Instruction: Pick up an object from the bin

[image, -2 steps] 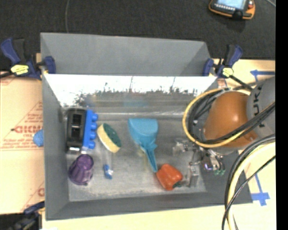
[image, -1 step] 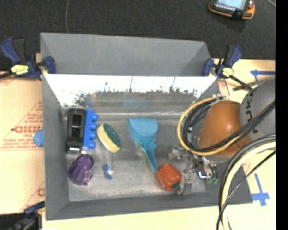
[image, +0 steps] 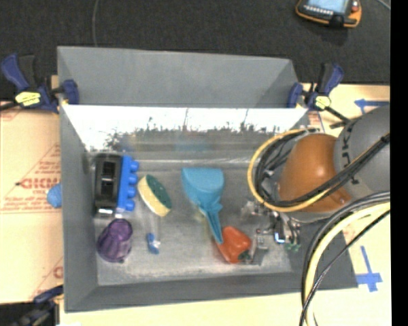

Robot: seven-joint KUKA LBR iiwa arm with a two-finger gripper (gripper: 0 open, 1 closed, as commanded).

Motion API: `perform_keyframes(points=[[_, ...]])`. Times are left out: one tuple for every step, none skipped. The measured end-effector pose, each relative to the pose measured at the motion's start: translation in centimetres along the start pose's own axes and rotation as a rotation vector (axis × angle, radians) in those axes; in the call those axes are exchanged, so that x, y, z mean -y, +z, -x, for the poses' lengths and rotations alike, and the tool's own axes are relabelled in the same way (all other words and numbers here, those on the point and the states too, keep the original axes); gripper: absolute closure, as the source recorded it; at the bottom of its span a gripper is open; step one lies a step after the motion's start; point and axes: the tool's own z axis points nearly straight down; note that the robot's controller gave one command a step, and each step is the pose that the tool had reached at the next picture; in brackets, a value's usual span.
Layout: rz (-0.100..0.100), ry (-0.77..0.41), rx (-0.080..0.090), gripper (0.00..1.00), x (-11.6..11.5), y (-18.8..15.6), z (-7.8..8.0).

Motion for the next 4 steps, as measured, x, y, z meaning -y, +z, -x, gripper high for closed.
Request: perform_keyframes(points=[[0.004,-0.14,-0.01,0.0,-3.2,0.0,-2.0],[-0.001,-0.002,0.003,1.0,-2.4,0.0,-0.5],[-0.001,-0.003,0.003,1.0,-2.4,0.0,-0.5],[0.0,0.024,0.005,1.0,-4.3,0.0,-0.8]])
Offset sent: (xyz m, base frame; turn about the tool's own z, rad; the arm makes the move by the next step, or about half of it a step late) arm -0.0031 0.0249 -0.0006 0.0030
